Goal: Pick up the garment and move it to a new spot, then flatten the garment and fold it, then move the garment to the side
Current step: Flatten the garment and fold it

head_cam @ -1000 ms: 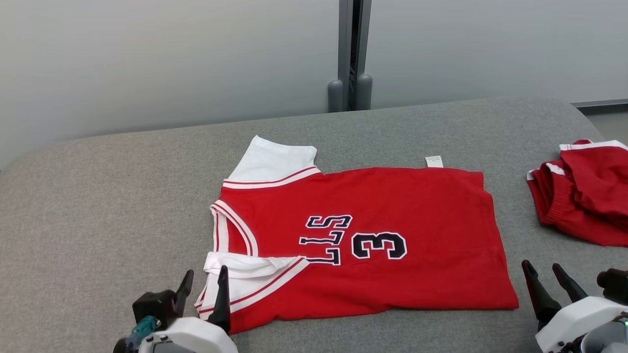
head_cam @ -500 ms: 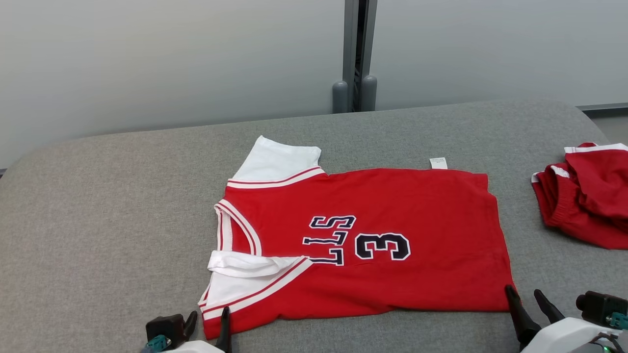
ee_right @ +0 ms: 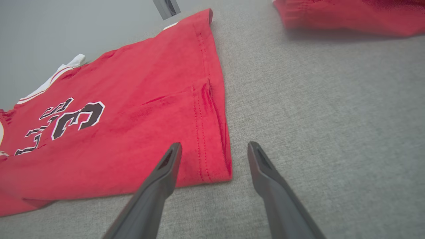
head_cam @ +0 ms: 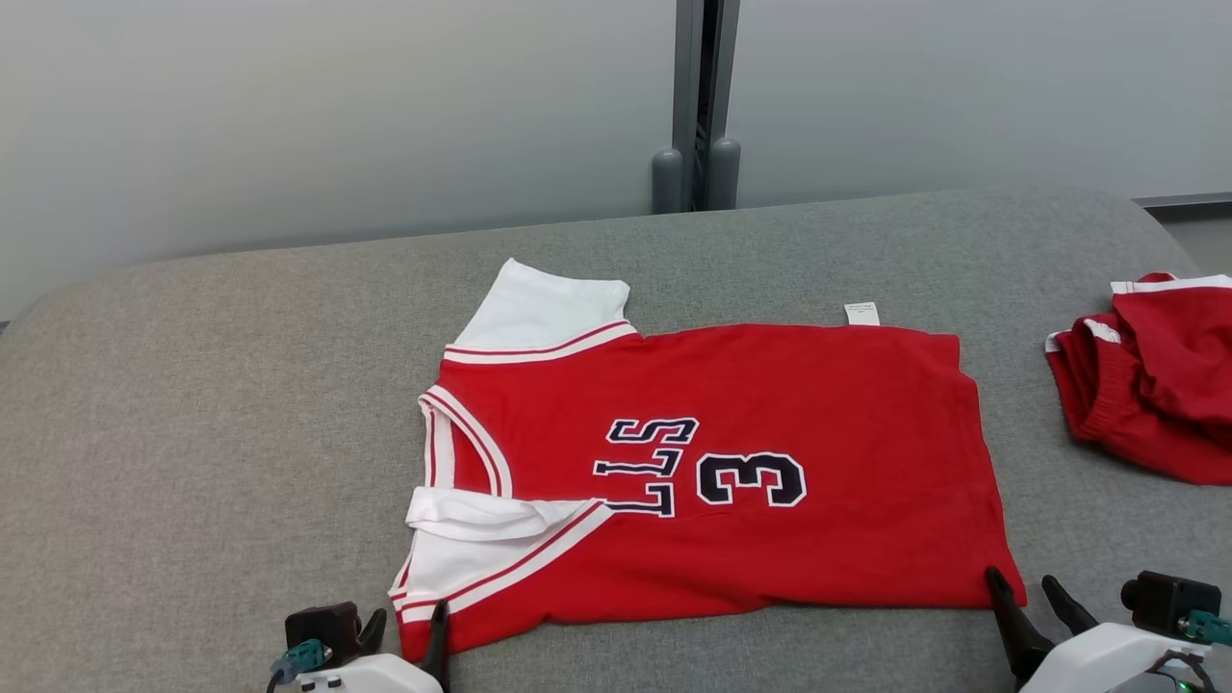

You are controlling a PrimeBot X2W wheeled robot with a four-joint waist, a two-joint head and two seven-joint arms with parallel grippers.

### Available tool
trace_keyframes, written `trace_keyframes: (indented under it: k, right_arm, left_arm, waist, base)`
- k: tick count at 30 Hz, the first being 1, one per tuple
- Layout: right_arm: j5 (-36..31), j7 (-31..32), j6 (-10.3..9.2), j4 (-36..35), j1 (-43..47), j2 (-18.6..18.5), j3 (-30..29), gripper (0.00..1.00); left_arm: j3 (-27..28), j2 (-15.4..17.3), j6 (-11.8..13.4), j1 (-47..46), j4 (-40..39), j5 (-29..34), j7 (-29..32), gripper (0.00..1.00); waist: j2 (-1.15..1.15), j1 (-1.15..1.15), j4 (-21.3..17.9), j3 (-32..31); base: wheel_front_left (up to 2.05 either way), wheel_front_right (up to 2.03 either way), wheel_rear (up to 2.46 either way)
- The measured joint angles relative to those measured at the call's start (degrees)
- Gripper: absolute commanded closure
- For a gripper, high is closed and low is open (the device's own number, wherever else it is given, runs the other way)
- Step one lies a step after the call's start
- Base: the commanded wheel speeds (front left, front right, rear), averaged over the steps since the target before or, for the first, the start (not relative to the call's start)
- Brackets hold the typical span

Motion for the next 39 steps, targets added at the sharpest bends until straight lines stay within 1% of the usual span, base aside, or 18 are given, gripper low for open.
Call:
trace_keyframes:
  k: [4, 5, 6, 7, 8, 9, 10, 11, 22, 27, 28, 33, 39]
  right_arm:
    - [1.43, 0.01, 0.00, 1.60, -1.00, 0.02, 1.43, 0.00]
    - [1.83, 0.01, 0.00, 2.03, -1.25, 0.03, 1.89, 0.00]
    - [2.34, 0.01, 0.00, 2.38, -1.46, 0.04, 2.32, 0.00]
    - [2.92, 0.00, 0.00, 2.66, -1.64, 0.05, 2.80, 0.00]
    - [3.39, 0.00, 0.00, 2.89, -1.86, 0.07, 3.28, 0.00]
    - [3.82, 0.00, 0.00, 3.02, -2.09, 0.07, 3.78, 0.00]
    - [4.37, 0.00, 0.00, 3.01, -2.35, 0.05, 4.45, 0.61]
    - [4.69, 0.01, 0.00, 2.81, -2.51, 0.01, 5.05, 1.00]
    - [5.81, 0.01, 0.00, 1.80, -3.17, -2.14, 6.27, 1.00]
    - [6.88, 0.00, 0.01, 1.53, -3.25, -3.67, 7.88, 1.00]
    - [7.15, 0.01, 0.01, 1.53, -3.32, -4.03, 8.23, 1.00]
    - [8.60, 0.05, 0.01, 1.54, -3.76, -5.43, 11.11, 1.00]
    - [11.16, 1.64, 0.01, 0.93, -4.64, -7.26, 14.61, 1.00]
  left_arm:
    - [-0.98, -0.01, -0.80, -1.20, 1.37, -0.10, 0.32, 0.00]
    - [-1.23, 0.00, -1.09, -1.45, 1.64, -0.13, 0.47, 0.07]
    - [-1.41, 0.02, -1.46, -1.73, 1.86, -0.26, 0.71, 0.53]
    - [-1.58, 0.00, -1.52, -2.02, 2.08, -0.42, 0.71, 0.74]
    - [-1.79, -0.02, -1.80, -2.26, 2.29, -0.48, 0.73, 1.00]
    - [-2.08, -0.02, -2.01, -2.40, 2.50, -0.52, 0.76, 1.00]
    - [-2.37, -0.14, -2.37, -2.66, 2.69, -0.53, 0.88, 1.00]
    - [-2.66, -0.41, -2.52, -2.92, 2.86, -0.55, 1.03, 1.00]
    - [-3.87, -0.35, -3.77, -3.67, 4.24, -0.82, 0.70, 1.00]
    - [-6.31, 1.10, -4.03, -4.14, 4.20, 1.48, 0.76, 1.00]
    - [-6.61, 1.24, -4.39, -4.22, 4.08, 1.53, 1.02, 1.00]
    - [-8.14, 2.90, -6.05, -4.39, 2.70, 2.05, 3.76, 1.00]
    - [-8.88, 4.75, -6.48, -3.77, -0.27, 2.04, 6.28, 1.00]
  waist:
    - [0.00, 0.00, 0.18, 0.55]
    - [0.00, 0.00, 0.25, 0.68]
    - [0.00, 0.00, 0.33, 0.79]
    - [0.00, 0.00, 0.43, 0.91]
    - [0.00, 0.00, 0.52, 1.02]
    - [0.00, 0.00, 0.60, 1.11]
    - [0.00, 0.00, 0.69, 1.20]
    - [0.00, 0.00, 0.78, 1.28]
    - [0.00, 0.00, 0.98, 0.47]
    - [0.00, 0.00, 1.00, -0.19]
    - [0.00, 0.00, 1.04, -0.33]
    - [0.00, 0.00, 1.25, -1.02]
    - [0.00, 0.00, 1.33, -2.08]
  base:
    - [0.00, 0.00, 0.00]
    - [0.00, 0.00, 0.00]
    - [0.00, 0.00, 0.00]
    - [0.00, 0.00, 0.00]
    - [0.00, 0.00, 0.00]
    - [0.00, 0.00, 0.00]
    - [0.00, 0.00, 0.00]
    - [0.00, 0.00, 0.00]
    - [0.00, 0.00, 0.00]
    - [0.00, 0.00, 0.00]
    - [0.00, 0.00, 0.00]
    - [0.00, 0.00, 0.00]
    - [0.00, 0.00, 0.00]
